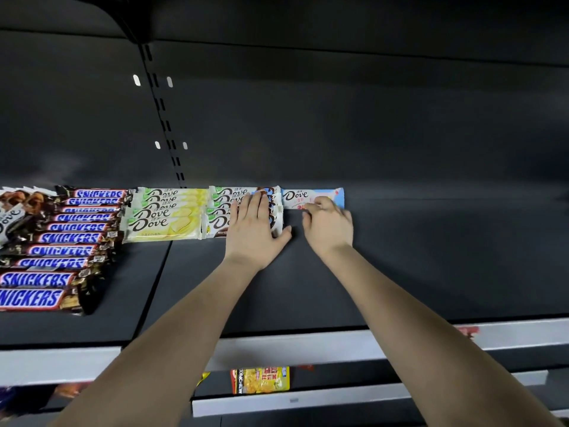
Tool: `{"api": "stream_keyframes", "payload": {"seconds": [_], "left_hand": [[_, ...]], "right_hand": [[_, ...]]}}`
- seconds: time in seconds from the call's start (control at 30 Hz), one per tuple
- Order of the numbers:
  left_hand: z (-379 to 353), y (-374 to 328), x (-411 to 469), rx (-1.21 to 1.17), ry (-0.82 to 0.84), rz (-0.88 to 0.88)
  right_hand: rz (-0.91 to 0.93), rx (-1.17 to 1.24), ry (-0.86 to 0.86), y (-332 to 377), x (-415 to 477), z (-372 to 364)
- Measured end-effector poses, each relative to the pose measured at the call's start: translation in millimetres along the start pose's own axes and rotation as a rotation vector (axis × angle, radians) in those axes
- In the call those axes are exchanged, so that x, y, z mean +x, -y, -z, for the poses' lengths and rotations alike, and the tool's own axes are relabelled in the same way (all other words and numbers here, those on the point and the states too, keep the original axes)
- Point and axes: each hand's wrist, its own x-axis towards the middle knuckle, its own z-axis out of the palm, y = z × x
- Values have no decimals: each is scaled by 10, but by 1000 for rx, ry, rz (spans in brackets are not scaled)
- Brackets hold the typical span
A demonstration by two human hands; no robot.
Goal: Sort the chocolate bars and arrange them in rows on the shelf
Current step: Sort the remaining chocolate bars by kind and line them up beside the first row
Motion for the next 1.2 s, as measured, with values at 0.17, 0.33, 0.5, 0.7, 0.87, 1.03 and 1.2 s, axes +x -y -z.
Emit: {"api": "stream_keyframes", "payload": {"seconds": [0.17,0.33,0.5,0.7,0.87,1.03,1.2], "left_hand": [[88,51,-74,-26,-7,-34],[251,343,-156,13,2,-42],[485,699,-222,57,45,-21],[589,790,-248,57,56,-54],[484,483,-185,23,71,-123],[282,-2,-135,-39,109,-229],[71,-375,-132,-78,125,-279]], "right_hand": [[-15,90,152,186,-152,121],[96,111,147,465,-172,373],[175,55,149,884,-170,256],[140,84,120,938,-93,275],[96,68,106,598,-169,317],[-17,63,127,88,-242,308],[-52,68,164,-248,-246,291]]}}
